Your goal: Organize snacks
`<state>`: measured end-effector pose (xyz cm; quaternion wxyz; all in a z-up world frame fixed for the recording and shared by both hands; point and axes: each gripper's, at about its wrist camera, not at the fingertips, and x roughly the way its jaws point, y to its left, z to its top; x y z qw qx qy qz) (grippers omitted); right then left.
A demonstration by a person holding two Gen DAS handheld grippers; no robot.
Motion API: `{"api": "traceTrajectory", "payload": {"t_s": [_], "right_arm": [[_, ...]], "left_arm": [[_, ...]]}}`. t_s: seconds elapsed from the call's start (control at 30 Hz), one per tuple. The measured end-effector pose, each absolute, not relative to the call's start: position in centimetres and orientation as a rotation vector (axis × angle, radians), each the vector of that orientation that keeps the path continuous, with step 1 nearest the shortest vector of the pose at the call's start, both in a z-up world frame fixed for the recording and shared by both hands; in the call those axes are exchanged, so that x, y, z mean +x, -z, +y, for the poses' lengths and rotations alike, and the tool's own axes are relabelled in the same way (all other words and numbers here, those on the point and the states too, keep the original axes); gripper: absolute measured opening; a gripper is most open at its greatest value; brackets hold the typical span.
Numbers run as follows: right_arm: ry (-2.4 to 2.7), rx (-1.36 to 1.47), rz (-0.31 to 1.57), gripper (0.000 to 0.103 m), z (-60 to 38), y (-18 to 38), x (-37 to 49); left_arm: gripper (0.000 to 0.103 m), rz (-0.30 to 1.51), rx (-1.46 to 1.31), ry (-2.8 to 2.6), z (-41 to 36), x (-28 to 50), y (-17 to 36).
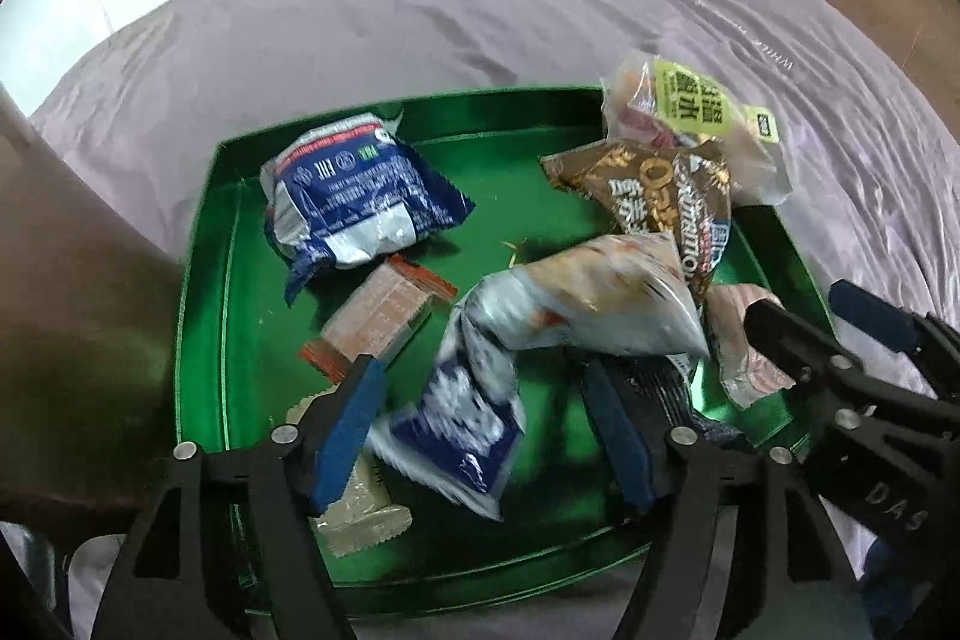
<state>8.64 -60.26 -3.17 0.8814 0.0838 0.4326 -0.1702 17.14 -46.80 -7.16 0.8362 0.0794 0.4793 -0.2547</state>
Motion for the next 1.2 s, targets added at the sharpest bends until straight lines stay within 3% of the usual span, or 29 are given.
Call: {"api": "traceTrajectory", "payload": {"t_s": [0.5,0.83,1.2], "right_arm": [[0.391,0.174,0.823,0.103,-55.9,0.5,1.5],[0.372,0.158,0.796,0.103,-50.3,0.0,-4.0],[0.287,0.136,0.786,0.103,-43.1,1.7,-4.4]], "left_arm": [[0.071,0.931,0.146,0.638,-43.6,11.3,4.5],[0.071,0.926,0.138,0.552,-36.3,5.2,3.8],[0.074,0.992,0.155,0.443,-28.0,3.5,4.8]]}}
